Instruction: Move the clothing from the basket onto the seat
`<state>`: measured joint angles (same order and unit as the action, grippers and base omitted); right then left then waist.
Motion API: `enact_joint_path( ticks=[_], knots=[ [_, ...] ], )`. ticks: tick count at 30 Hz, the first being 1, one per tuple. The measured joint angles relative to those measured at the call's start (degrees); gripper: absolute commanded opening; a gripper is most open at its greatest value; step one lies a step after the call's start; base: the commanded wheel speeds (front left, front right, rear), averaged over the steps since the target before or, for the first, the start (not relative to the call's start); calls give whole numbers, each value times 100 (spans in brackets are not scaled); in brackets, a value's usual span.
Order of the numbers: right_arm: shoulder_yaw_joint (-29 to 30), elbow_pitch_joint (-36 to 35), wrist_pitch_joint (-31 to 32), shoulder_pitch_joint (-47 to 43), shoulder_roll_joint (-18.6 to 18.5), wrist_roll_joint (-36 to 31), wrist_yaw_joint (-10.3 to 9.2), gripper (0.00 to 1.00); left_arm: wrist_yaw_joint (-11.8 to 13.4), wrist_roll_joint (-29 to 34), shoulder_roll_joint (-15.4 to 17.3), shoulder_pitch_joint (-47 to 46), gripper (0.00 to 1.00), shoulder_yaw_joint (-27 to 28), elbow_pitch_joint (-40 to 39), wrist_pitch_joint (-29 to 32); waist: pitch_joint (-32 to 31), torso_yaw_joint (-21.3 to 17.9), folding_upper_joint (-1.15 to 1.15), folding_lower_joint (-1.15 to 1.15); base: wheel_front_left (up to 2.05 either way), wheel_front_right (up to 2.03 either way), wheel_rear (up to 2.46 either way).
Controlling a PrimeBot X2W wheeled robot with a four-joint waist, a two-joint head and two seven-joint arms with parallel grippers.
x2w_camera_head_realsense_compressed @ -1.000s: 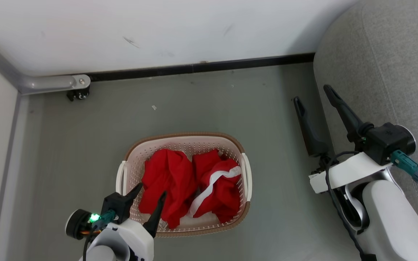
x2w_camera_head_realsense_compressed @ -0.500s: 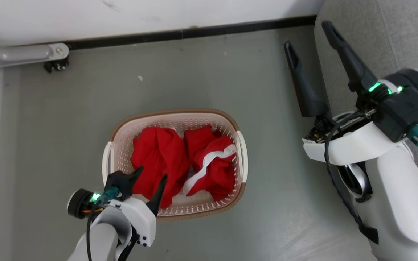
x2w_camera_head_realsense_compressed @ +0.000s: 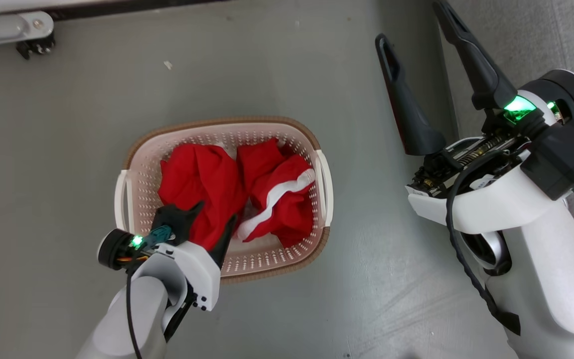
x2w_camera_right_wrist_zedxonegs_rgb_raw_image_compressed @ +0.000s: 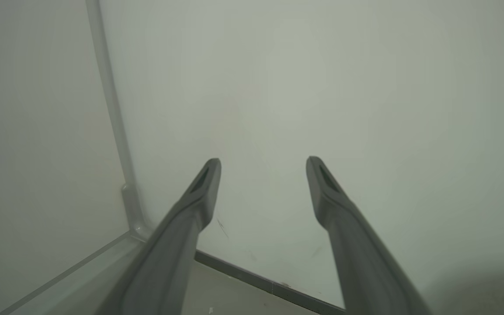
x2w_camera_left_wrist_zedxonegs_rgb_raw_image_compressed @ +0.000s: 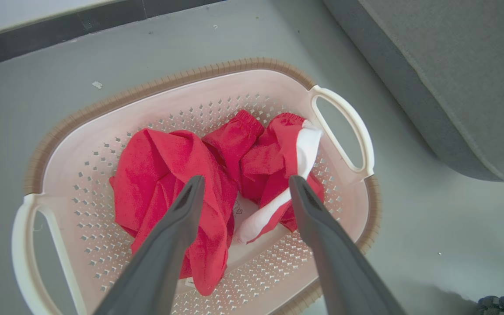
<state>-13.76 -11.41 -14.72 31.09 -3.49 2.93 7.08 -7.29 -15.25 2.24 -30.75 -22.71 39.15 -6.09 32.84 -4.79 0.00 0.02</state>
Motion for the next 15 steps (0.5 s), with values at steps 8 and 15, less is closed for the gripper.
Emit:
enact_joint_path(
  ticks=[8, 15],
  knots=[
    [-186, -131, 0, 248, -1, 10, 0, 100, 0, -21, 4, -313, 100, -364, 144, 151, 380, -86, 0, 0, 0, 0, 0],
    [-218, -269, 0, 422, -5, 115, 0, 100, 0, 70, 182, -614, 100, -196, 425, 289, 687, -158, 0, 0, 0, 0, 0]
  ],
)
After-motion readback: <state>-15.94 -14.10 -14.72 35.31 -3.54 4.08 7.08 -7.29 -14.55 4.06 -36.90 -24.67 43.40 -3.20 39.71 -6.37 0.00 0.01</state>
